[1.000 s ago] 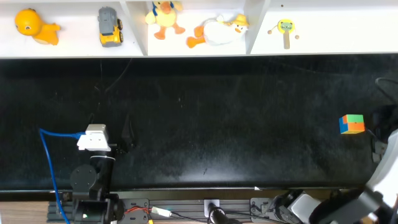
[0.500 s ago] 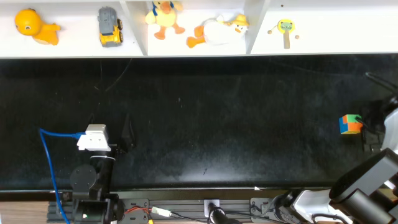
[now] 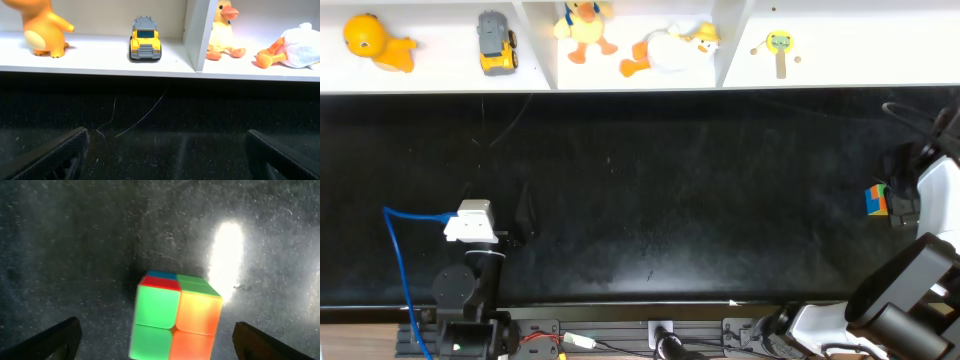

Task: Store Toys

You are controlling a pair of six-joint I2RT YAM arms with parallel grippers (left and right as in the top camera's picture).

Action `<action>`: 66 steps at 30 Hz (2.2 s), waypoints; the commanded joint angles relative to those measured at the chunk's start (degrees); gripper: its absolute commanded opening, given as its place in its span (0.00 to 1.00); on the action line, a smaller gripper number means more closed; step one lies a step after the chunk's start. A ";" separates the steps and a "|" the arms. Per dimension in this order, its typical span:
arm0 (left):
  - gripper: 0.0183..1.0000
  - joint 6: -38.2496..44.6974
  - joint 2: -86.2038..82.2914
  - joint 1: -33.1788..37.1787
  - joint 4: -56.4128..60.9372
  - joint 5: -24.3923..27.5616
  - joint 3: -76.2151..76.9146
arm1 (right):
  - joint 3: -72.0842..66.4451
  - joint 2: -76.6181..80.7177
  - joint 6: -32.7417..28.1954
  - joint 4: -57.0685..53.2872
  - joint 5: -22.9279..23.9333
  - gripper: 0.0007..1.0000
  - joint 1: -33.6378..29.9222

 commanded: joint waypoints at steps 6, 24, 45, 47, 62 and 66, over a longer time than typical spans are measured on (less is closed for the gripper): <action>1.00 -0.44 -0.59 -0.46 0.07 0.33 -0.31 | -6.47 0.24 0.81 4.31 1.18 1.00 -0.02; 1.00 -0.44 -0.59 -0.46 0.07 0.33 -0.31 | -6.93 1.55 -1.33 9.81 2.64 0.91 -0.02; 1.00 -0.44 -0.59 -0.46 0.07 0.33 -0.31 | -6.86 5.29 -4.63 10.21 2.40 0.65 -0.02; 1.00 -0.44 -0.59 -0.46 0.07 0.33 -0.31 | -6.80 5.27 -5.11 10.01 2.16 0.56 -0.02; 1.00 -0.44 -0.59 -0.46 0.07 0.33 -0.31 | 7.61 5.22 -15.08 -2.19 1.99 0.43 0.00; 1.00 -0.44 -0.59 -0.46 0.07 0.33 -0.31 | 14.71 5.03 -19.02 -7.61 1.99 0.35 0.02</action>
